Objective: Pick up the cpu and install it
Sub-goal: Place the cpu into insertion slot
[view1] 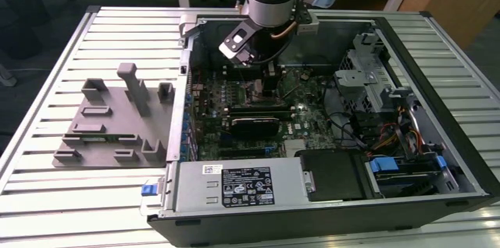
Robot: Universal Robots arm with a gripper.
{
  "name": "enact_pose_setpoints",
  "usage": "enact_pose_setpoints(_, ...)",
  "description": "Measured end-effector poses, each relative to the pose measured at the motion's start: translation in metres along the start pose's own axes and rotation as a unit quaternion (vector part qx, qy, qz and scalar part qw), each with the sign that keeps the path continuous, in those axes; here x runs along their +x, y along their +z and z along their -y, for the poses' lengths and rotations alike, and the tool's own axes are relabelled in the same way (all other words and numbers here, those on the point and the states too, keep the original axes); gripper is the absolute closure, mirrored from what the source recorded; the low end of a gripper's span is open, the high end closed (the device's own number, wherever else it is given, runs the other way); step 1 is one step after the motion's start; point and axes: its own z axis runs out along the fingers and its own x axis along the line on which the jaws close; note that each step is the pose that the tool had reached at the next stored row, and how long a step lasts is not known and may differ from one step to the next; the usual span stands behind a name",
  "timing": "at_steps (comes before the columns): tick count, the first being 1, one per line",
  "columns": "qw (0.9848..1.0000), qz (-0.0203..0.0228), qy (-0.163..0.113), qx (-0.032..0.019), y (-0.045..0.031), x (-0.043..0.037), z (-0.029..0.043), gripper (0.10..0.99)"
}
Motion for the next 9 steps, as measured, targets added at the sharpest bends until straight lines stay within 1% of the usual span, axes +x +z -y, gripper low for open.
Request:
enact_pose_setpoints(2, 1.0000, 0.0009, 0.000, 0.0001, 0.0017, 0.0001, 0.0001, 0.545)
enact_pose_setpoints(6, 1.0000, 0.0012, 0.000, 0.0001, 0.0052, 0.0002, 0.0002, 0.545)
enact_pose_setpoints(9, 1.0000, 0.0014, 0.000, 0.0002, 0.0062, 0.0002, 0.0004, 0.545)
